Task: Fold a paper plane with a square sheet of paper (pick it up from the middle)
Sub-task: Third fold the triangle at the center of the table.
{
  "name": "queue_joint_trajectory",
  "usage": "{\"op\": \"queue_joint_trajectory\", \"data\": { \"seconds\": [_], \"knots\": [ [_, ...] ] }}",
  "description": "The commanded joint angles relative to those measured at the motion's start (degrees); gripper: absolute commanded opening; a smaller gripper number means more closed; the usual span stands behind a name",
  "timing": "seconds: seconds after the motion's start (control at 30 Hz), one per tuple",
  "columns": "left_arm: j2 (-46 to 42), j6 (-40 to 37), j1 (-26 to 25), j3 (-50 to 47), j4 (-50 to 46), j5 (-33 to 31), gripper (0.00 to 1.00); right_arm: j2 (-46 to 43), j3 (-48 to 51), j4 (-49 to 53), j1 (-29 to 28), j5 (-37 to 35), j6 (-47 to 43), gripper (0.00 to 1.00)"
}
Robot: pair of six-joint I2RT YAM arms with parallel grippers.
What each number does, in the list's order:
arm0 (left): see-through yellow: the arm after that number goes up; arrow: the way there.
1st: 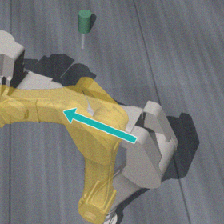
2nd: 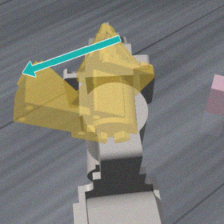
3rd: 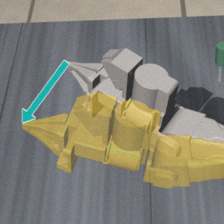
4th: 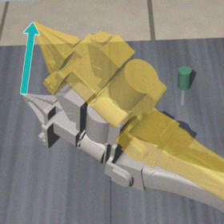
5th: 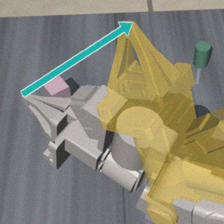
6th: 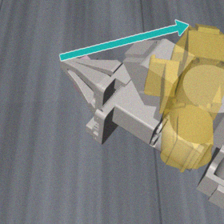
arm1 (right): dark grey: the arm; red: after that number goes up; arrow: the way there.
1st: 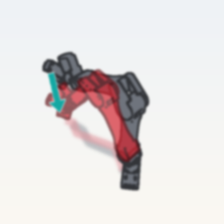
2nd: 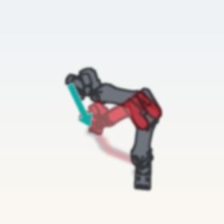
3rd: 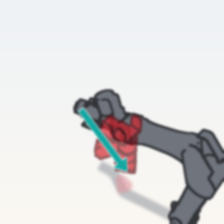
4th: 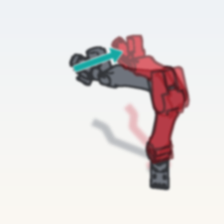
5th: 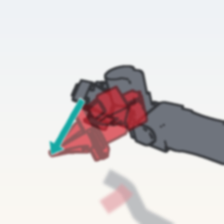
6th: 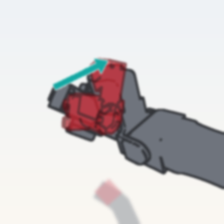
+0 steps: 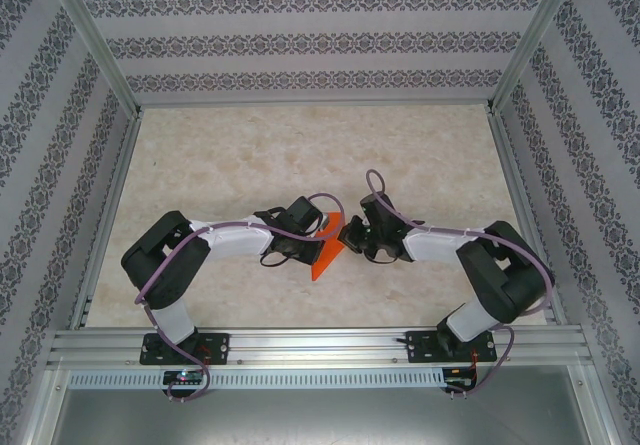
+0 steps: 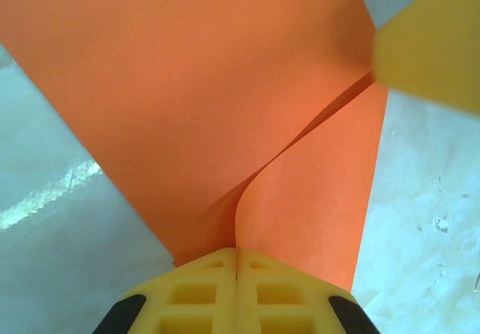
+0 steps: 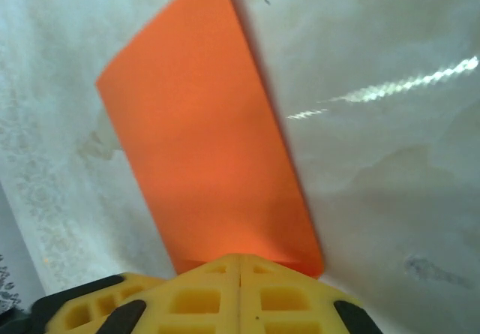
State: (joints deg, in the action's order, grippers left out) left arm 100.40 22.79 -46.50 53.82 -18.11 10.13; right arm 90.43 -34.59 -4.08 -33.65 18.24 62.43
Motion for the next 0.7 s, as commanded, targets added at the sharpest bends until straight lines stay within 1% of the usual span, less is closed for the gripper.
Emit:
{"op": "queue_joint_trajectory", "data": {
  "seconds": [0.0, 0.07, 0.17, 0.27, 0.37, 0.4, 0.47, 0.5, 0.53, 0.6, 0.67],
  "knots": [
    [2.7, -0.6, 0.3, -0.6, -5.6, -1.0, 0.00, 2.7, 3.1, -4.0, -0.1, 0.2, 0.7, 0.06],
    [2.6, -0.5, 0.3, -0.6, -5.6, -1.1, 0.00, 4.1, 2.8, -2.8, 0.1, -0.5, -0.3, 0.06],
    [2.6, -0.5, 0.3, -0.4, -6.0, -0.9, 0.00, 3.7, 2.8, -2.7, -0.1, 0.0, 0.0, 0.05],
    [1.6, -0.4, 0.3, -0.2, -6.2, -0.9, 0.00, 1.3, 0.7, 1.1, -0.2, -0.8, -1.3, 0.06],
    [-0.1, 0.1, 0.3, 1.0, -7.8, -2.1, 0.04, 0.5, -2.0, 6.9, -0.2, -2.3, -3.9, 0.06],
    [-1.1, 0.4, 0.3, 1.6, -8.7, -3.1, 0.08, 0.8, -2.7, 8.5, -0.3, -2.6, -4.9, 0.06],
    [-3.4, 0.7, 0.3, 2.9, -11.0, -5.4, 0.20, 1.9, -3.0, 9.3, -0.2, -2.6, -5.7, 0.06],
    [-4.6, 0.9, 0.3, 3.6, -12.1, -6.5, 0.29, 2.5, -2.9, 8.9, -0.1, -2.1, -5.7, 0.06],
    [-5.8, 1.0, 0.4, 3.9, -12.9, -7.4, 0.35, 3.1, -2.8, 8.4, -0.2, -1.8, -5.7, 0.05],
    [-8.1, 1.8, 0.8, 4.8, -14.6, -9.2, 0.38, 3.6, -2.8, 7.3, -0.3, -1.1, -5.6, 0.05],
    [-10.1, 2.9, 1.2, 5.1, -15.8, -10.0, 0.44, 3.7, -3.0, 6.8, -0.3, -0.5, -5.7, 0.06]
  ]
}}
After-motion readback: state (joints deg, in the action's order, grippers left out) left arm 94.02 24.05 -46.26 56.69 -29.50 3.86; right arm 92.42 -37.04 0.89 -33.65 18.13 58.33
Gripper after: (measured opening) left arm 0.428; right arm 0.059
